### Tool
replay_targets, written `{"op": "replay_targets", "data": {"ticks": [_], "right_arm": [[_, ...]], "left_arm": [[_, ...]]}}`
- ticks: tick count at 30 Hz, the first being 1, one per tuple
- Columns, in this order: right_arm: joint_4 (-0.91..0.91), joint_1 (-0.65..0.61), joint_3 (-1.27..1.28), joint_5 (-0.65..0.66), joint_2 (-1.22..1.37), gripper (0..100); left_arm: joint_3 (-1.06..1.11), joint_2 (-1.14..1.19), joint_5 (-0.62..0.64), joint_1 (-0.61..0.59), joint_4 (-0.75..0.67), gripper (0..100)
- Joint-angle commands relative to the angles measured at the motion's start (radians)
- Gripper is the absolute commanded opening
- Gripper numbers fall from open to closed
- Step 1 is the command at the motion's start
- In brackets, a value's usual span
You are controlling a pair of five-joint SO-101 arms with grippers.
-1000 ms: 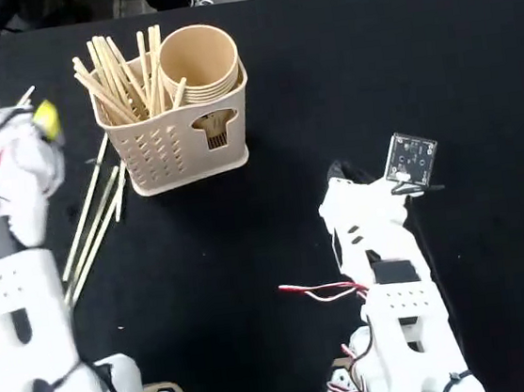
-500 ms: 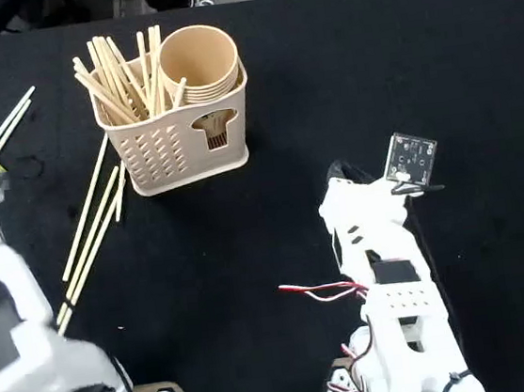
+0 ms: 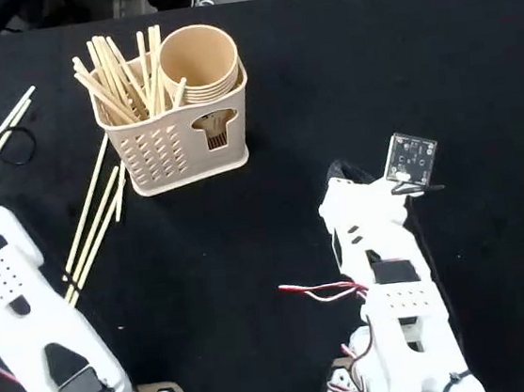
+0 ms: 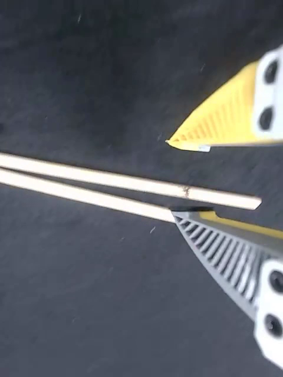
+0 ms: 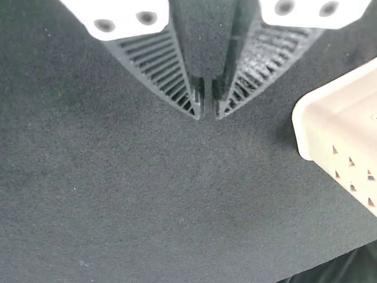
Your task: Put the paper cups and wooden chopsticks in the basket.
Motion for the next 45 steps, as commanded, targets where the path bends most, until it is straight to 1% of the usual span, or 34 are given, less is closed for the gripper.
{"op": "replay_targets", "data": {"ticks": [1, 5, 12, 18, 22, 25, 28, 34, 38, 40, 45], "right_arm": [[-0.023, -0.017, -0.004, 0.011, -0.002, 5.0], [-0.023, -0.017, -0.004, 0.011, -0.002, 5.0], [-0.023, -0.017, -0.004, 0.011, -0.002, 5.0], [-0.023, -0.017, -0.004, 0.011, -0.002, 5.1], [-0.023, -0.017, -0.004, 0.011, -0.002, 5.1], [-0.021, -0.017, -0.004, 0.011, -0.002, 5.1], [-0.021, -0.017, -0.004, 0.011, -0.002, 5.1], [-0.021, -0.017, -0.002, 0.011, -0.002, 5.1], [-0.025, -0.015, 0.007, 0.011, -0.002, 5.2], [-0.025, -0.015, 0.008, 0.011, -0.002, 5.2], [-0.025, -0.015, 0.008, 0.011, -0.002, 5.2]], "left_arm": [[-0.306, 0.166, -0.087, -0.007, -0.040, 18], [-0.331, 0.293, -0.095, -0.008, -0.195, 18], [-0.305, 0.408, -0.095, -0.008, -0.330, 18], [-0.116, 0.433, -0.114, -0.005, -0.427, 18], [0.073, 0.433, -0.166, 0.001, -0.471, 22], [0.176, 0.433, -0.169, -0.008, -0.499, 22], [0.245, 0.433, -0.176, -0.019, -0.489, 22], [0.390, 0.434, -0.322, -0.028, -0.368, 22], [0.460, 0.434, -0.348, -0.028, -0.358, 21], [0.478, 0.434, -0.348, -0.031, -0.358, 18], [0.512, 0.434, -0.348, -0.027, -0.358, 3]]}}
